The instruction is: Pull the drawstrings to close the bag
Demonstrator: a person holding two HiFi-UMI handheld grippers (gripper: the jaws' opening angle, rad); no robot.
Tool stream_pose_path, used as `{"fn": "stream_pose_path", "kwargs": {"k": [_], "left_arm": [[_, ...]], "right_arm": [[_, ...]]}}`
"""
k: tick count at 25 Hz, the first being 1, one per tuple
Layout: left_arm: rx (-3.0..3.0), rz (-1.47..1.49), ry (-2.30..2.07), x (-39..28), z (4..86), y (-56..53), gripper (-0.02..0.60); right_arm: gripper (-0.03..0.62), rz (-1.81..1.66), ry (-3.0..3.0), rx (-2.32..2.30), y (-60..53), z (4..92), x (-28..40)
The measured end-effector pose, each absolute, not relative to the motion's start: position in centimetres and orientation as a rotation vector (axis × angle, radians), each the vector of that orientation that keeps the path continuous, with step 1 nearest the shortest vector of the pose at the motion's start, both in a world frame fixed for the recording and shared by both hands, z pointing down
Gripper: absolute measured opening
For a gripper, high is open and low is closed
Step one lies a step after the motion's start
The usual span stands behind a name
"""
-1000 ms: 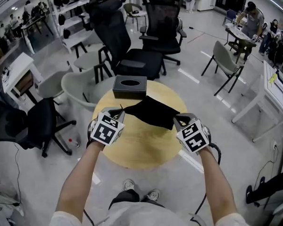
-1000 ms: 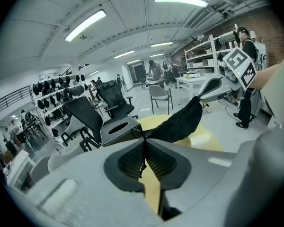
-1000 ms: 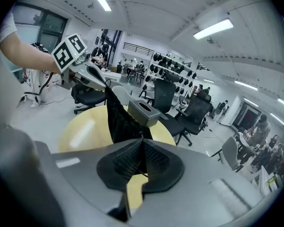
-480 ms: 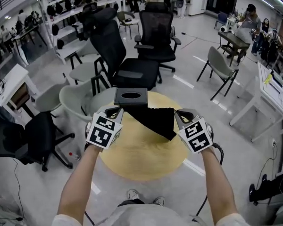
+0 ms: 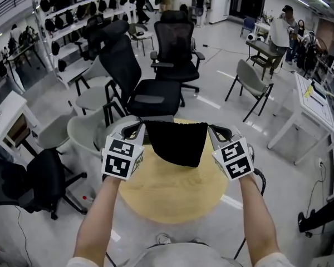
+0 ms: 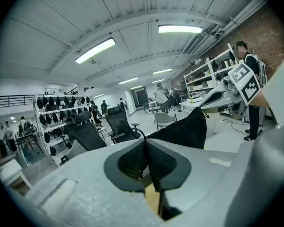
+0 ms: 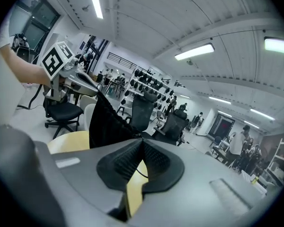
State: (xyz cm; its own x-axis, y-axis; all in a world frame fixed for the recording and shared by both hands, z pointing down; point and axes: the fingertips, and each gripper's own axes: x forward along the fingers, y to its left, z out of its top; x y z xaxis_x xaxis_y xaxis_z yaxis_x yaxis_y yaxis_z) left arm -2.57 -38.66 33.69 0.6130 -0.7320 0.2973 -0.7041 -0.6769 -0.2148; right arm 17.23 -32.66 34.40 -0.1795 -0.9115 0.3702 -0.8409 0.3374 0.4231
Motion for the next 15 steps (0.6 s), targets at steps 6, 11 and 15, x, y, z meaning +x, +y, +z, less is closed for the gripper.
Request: {"fn": "stream_pose_path", "kwargs": {"k": [6, 11, 15], "left_arm": [[-2.741, -0.462, 1.237, -3.2, 31.1, -39.1, 0.012], [-2.718, -0.371, 1.298, -3.8, 28.7, -39.7, 0.012], [-2.669, -0.331, 1.351, -4.2, 27.0, -39.7, 0.012]], "right_arm": [[0.005, -0.223, -2.031, 1.606, -33.3, 31.7, 17.0], [0.005, -0.282, -2.068, 1.623, -34.4, 29.1, 16.3], [0.005, -0.35, -2.111, 1.626, -35.2, 27.0, 16.1]]}}
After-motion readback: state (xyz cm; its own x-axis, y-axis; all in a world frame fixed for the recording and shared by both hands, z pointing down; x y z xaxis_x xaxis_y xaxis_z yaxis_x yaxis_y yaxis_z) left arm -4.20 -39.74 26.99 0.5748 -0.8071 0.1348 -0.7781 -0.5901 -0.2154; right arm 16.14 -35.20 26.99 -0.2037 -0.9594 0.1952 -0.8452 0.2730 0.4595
